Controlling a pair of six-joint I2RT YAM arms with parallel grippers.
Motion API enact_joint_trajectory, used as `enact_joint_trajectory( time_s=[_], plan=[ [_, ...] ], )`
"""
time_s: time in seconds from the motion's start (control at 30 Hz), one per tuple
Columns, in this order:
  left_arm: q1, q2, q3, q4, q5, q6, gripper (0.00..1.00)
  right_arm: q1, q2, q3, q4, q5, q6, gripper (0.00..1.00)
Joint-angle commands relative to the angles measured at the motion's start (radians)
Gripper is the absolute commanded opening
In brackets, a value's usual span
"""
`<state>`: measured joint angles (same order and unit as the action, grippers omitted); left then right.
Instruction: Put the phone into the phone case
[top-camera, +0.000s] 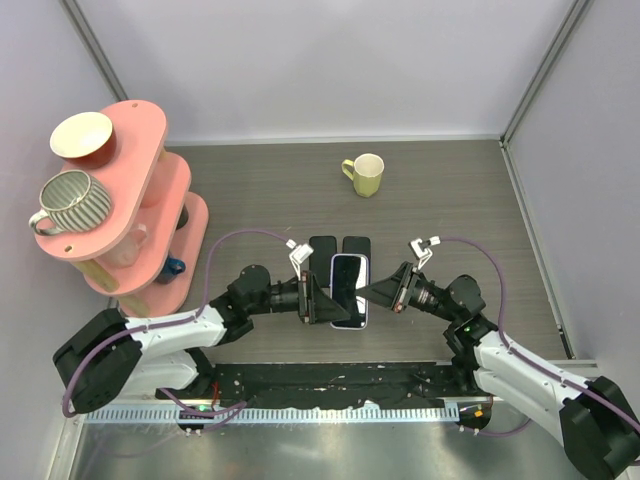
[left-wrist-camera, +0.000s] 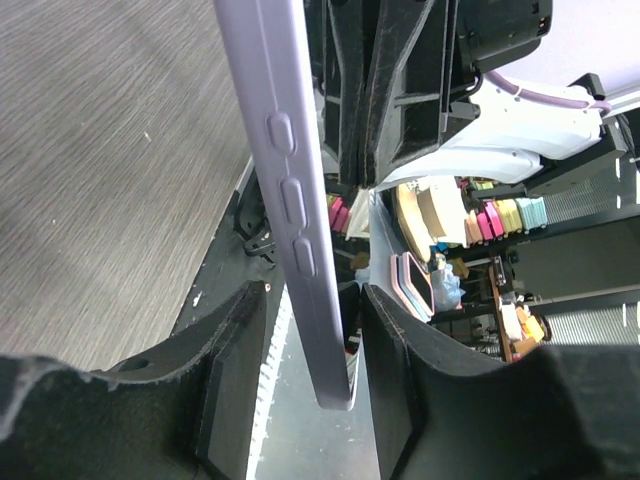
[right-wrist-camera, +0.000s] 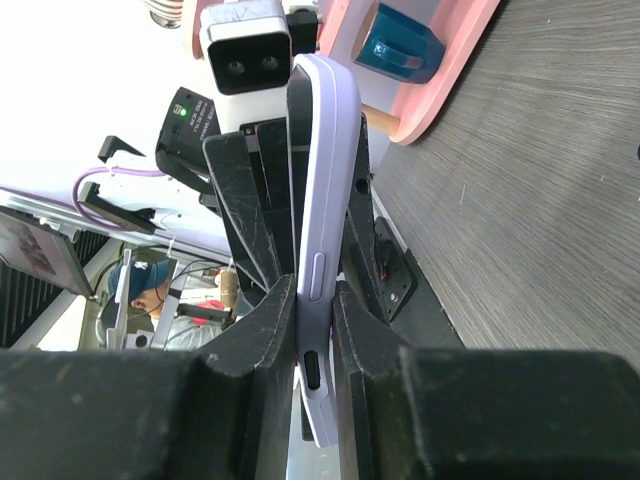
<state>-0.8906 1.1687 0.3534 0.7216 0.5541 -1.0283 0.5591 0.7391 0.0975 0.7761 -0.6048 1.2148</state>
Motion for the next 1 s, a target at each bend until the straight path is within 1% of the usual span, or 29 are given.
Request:
enact_joint_trajectory(
  time_s=[0.0, 0.1, 0.2, 0.27, 0.3, 0.33, 0.37, 0.4, 0.43, 0.47, 0.5, 0.53, 0.6, 0.7, 0.77, 0.87, 0.97],
  plan=[
    [0.001, 0.006, 0.041, 0.099, 0.026, -0.006, 0.45, 0.007, -0.032, 0.016, 0.097, -0.038, 0.019, 0.1],
    [-0.001, 0.009, 0.041, 0.104, 0.023, -0.001, 0.43, 0.007, -0.035, 0.016, 0.083, -0.05, 0.014, 0.1],
    [-0.001, 0.02, 0.044, 0.111, 0.023, -0.009, 0.38, 0.007, -0.021, 0.022, 0.075, -0.075, 0.005, 0.1],
    [-0.001, 0.028, 0.045, 0.128, 0.027, -0.019, 0.33, 0.007, -0.012, 0.025, 0.083, -0.088, 0.012, 0.1],
    [0.001, 0.031, 0.044, 0.137, 0.032, -0.022, 0.31, 0.007, -0.009, 0.024, 0.087, -0.093, 0.018, 0.11],
    [0.001, 0.035, 0.042, 0.153, 0.033, -0.027, 0.26, 0.007, -0.006, 0.022, 0.092, -0.095, 0.023, 0.13],
    [0.001, 0.04, 0.042, 0.157, 0.033, -0.032, 0.23, 0.007, -0.004, 0.024, 0.097, -0.101, 0.029, 0.15],
    [0.001, 0.042, 0.042, 0.163, 0.035, -0.035, 0.2, 0.007, -0.006, 0.022, 0.097, -0.104, 0.032, 0.21],
    [0.001, 0.045, 0.039, 0.177, 0.038, -0.036, 0.14, 0.007, -0.009, 0.021, 0.098, -0.107, 0.034, 0.25],
    [0.001, 0.046, 0.038, 0.185, 0.041, -0.036, 0.11, 0.007, -0.012, 0.021, 0.097, -0.118, 0.038, 0.28],
    [0.001, 0.043, 0.036, 0.188, 0.04, -0.036, 0.08, 0.007, -0.017, 0.019, 0.097, -0.125, 0.04, 0.35],
    [0.001, 0.043, 0.03, 0.191, 0.033, -0.033, 0.01, 0.007, -0.023, 0.013, 0.097, -0.136, 0.042, 0.38],
    [0.001, 0.025, 0.021, 0.193, 0.021, -0.029, 0.0, 0.007, -0.03, 0.007, 0.097, -0.17, 0.045, 0.47],
    [0.002, -0.024, 0.001, 0.2, -0.025, -0.018, 0.0, 0.007, -0.049, -0.021, 0.094, -0.196, 0.055, 0.53],
    [0.001, -0.052, -0.002, 0.185, -0.058, -0.007, 0.0, 0.007, -0.069, -0.045, 0.095, -0.199, 0.061, 0.54],
    [0.002, -0.105, 0.001, 0.118, -0.101, 0.027, 0.0, 0.009, -0.09, -0.07, 0.08, -0.197, 0.063, 0.54],
    [0.001, -0.136, 0.002, 0.087, -0.12, 0.042, 0.0, 0.01, -0.103, -0.073, 0.048, -0.194, 0.042, 0.53]
  ],
)
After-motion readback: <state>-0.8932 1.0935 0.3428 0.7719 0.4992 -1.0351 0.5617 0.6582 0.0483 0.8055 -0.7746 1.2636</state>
